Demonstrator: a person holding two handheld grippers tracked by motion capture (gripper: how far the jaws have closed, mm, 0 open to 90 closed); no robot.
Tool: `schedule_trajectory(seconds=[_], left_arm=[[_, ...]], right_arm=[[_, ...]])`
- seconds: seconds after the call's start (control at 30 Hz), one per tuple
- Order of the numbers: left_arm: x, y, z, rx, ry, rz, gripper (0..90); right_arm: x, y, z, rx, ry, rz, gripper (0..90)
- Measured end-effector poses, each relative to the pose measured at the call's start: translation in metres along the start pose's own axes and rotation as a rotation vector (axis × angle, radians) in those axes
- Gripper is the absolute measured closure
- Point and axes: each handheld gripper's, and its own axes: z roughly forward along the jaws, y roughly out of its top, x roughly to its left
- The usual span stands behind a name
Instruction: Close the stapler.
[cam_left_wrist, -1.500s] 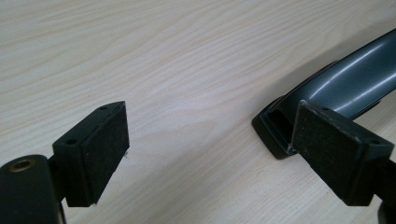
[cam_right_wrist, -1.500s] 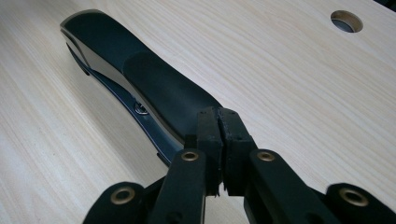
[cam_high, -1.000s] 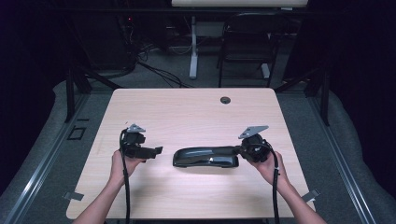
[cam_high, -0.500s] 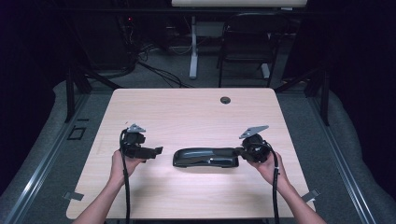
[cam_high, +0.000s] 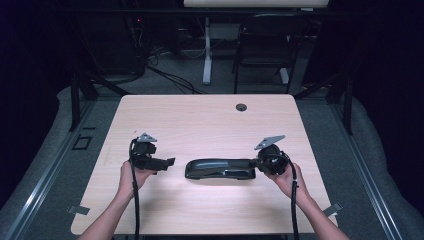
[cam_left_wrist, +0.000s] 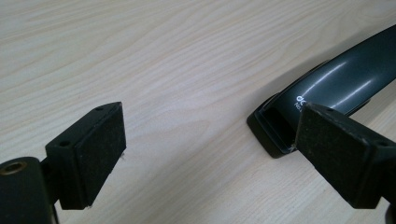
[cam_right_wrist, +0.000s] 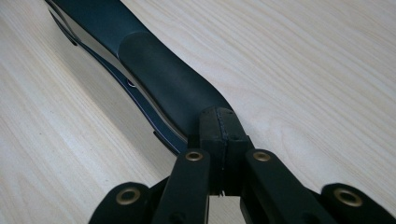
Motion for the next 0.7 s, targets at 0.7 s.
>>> schedule_trajectory(seconds=[0.7], left_arm=[[0.002,-0.001,-0.003,-0.008,0.002,0.002,5.5]], right_arm=[[0.009,0.012,-0.035,-0.134,0.014,0.001,57.6]])
